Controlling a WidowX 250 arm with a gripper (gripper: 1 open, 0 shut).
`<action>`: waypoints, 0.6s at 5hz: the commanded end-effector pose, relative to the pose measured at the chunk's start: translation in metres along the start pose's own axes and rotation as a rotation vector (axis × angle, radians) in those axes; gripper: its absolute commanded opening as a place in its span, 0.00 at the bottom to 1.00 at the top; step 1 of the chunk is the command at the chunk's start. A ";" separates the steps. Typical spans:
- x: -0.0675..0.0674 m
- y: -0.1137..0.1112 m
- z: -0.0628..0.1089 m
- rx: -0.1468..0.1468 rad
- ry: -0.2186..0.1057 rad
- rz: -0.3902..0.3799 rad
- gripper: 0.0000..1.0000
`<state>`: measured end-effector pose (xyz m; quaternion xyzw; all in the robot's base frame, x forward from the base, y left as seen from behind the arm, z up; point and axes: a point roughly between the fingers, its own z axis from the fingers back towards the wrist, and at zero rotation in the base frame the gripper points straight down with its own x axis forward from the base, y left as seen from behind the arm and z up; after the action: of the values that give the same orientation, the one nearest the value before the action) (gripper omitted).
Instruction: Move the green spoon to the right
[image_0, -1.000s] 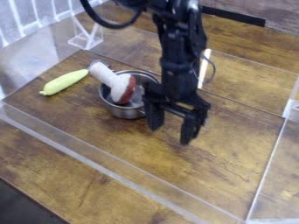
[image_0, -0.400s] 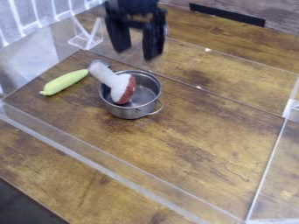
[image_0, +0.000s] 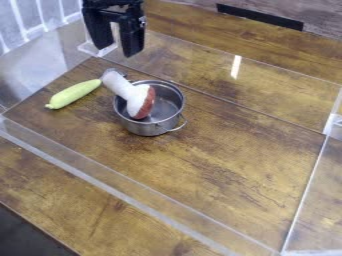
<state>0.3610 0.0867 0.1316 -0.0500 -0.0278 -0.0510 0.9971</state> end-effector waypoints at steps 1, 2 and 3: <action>-0.002 0.015 0.016 0.020 -0.025 0.030 1.00; -0.013 0.012 0.005 0.011 0.010 0.028 1.00; -0.022 0.012 -0.001 0.005 0.036 0.001 1.00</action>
<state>0.3414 0.0936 0.1044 -0.0608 0.0220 -0.0539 0.9964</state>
